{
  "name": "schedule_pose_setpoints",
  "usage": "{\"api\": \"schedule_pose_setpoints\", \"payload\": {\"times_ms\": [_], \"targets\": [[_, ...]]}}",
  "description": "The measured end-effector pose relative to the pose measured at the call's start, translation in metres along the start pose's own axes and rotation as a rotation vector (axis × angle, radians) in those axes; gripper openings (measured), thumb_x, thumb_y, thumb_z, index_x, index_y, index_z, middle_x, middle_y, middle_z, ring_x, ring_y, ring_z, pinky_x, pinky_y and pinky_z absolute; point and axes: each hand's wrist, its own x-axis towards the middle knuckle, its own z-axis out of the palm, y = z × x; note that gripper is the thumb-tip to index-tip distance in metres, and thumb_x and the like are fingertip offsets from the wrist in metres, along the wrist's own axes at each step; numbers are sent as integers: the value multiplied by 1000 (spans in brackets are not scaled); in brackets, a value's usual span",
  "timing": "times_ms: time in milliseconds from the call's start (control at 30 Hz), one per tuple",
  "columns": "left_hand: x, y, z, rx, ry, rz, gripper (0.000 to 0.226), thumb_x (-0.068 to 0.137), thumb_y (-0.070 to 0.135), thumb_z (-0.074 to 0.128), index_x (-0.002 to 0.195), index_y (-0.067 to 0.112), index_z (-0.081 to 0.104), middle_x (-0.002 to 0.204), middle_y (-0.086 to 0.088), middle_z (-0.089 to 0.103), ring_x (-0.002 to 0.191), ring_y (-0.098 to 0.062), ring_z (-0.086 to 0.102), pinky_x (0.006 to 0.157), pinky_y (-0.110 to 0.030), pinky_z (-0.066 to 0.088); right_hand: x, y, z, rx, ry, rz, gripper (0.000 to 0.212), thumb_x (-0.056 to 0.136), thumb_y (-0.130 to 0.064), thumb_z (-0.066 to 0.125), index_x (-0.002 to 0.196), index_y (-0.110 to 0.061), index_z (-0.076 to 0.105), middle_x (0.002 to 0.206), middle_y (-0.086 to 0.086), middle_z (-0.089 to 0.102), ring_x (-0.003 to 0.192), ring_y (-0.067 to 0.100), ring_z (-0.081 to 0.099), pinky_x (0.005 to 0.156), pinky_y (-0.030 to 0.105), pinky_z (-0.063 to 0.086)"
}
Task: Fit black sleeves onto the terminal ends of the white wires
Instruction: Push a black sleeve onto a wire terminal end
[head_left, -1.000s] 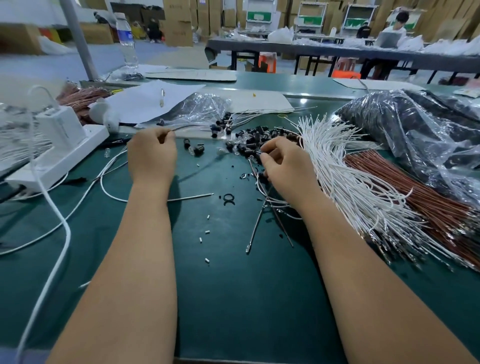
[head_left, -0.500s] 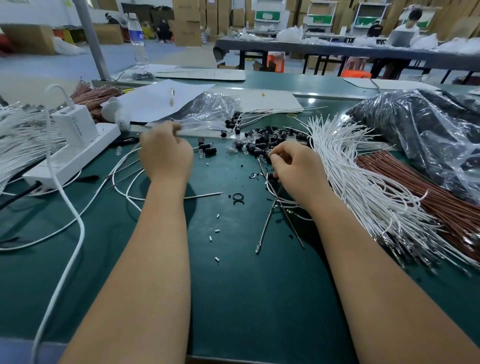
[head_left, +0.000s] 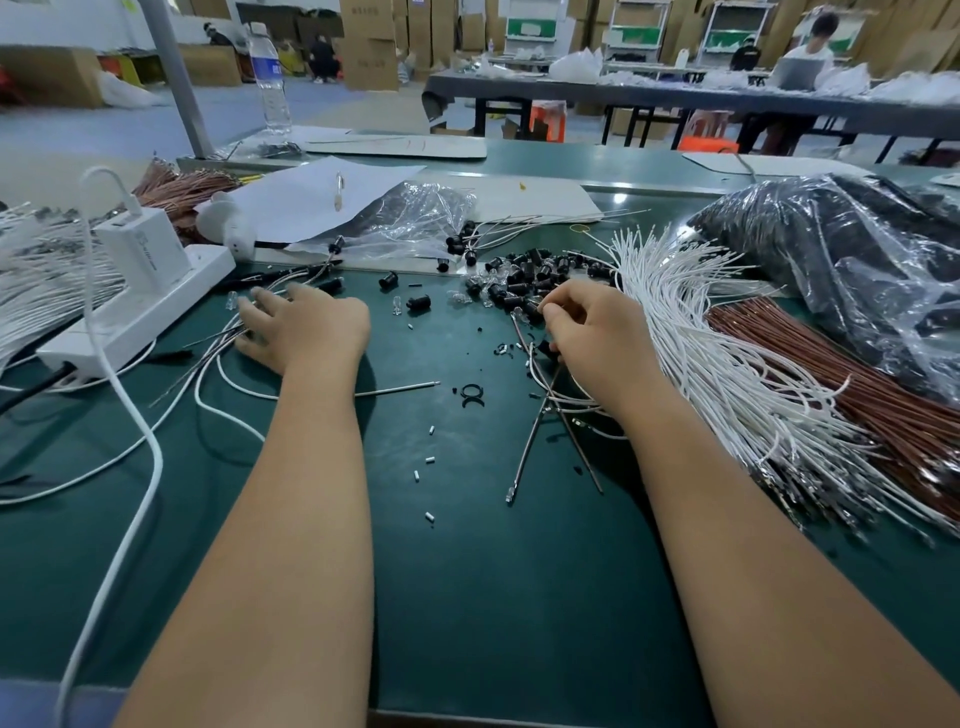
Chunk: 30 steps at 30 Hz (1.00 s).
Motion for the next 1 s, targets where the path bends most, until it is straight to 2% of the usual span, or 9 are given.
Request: {"api": "schedule_pose_setpoints", "payload": {"times_ms": [133, 233, 367, 433, 500, 633, 667, 867, 1000], "targets": [[-2, 11, 3, -327, 62, 161, 58, 91, 26, 43, 146, 13, 33, 155, -12, 27, 142, -29, 18, 115, -40, 18, 1, 0, 0, -15, 36, 6, 15, 94, -12, 53, 91, -14, 68, 64, -7, 59, 55, 10, 54, 52, 19, 43], [-19, 32, 12, -772, -169, 183, 53, 92, 25, 46, 143, 17, 37, 140, -8, 42, 104, -11, 48, 84, -29, 41, 2, -1, -2, -106, 64, -12, 17, 94, -12, 50, 94, -14, 67, 74, -3, 62, 63, 10, 54, 54, 25, 43], [-45, 52, 25, -1030, -486, 358, 49, 97, 28, 41, 143, 14, 34, 118, 6, 49, 88, -7, 49, 79, -27, 43, 8, 10, -17, -335, 245, 99, 25, 94, -5, 44, 105, -10, 65, 89, 6, 65, 75, 18, 54, 54, 24, 34], [-49, 59, 28, -1038, -541, 356, 45, 98, 31, 39, 142, 18, 36, 111, 9, 51, 75, -4, 45, 67, -23, 42, 9, 17, -25, -443, 260, 164, 28, 91, -4, 44, 112, -8, 62, 105, 12, 62, 94, 25, 52, 70, 30, 40], [-54, 65, 28, -1028, -617, 317, 38, 100, 29, 38, 137, 22, 41, 114, 7, 53, 78, -5, 47, 64, -23, 42, 9, 21, -27, -589, 201, 243, 33, 88, -9, 47, 119, -7, 57, 120, 16, 54, 112, 31, 45, 92, 38, 37], [-63, 63, 32, -928, -627, 415, 13, 99, 27, 46, 101, 28, 59, 111, 1, 60, 99, -13, 56, 84, -29, 51, 5, 19, -25, -725, 261, 297, 43, 79, -8, 51, 122, -8, 52, 144, 20, 28, 132, 35, 23, 109, 44, 17], [-64, 61, 33, -919, -616, 438, 13, 98, 26, 49, 100, 27, 62, 104, 2, 61, 94, -14, 56, 85, -29, 50, 5, 19, -26, -730, 291, 304, 45, 79, -8, 52, 123, -8, 51, 146, 20, 27, 134, 35, 21, 109, 46, 14], [-75, 60, 38, -718, -481, 614, 18, 95, 13, 48, 97, 18, 65, 63, 4, 52, 37, 1, 35, 38, -12, 31, 4, 20, -33, -773, 271, 349, 21, 85, -7, 48, 105, -7, 56, 115, 16, 59, 111, 34, 46, 96, 42, 33], [-77, 58, 41, -479, -406, 713, 20, 93, 16, 47, 96, 23, 66, 59, 4, 54, 36, -2, 36, 37, -12, 30, 4, 18, -36, -705, 375, 297, 13, 83, -1, 49, 89, -9, 57, 102, 14, 63, 102, 32, 50, 91, 40, 36]]}}
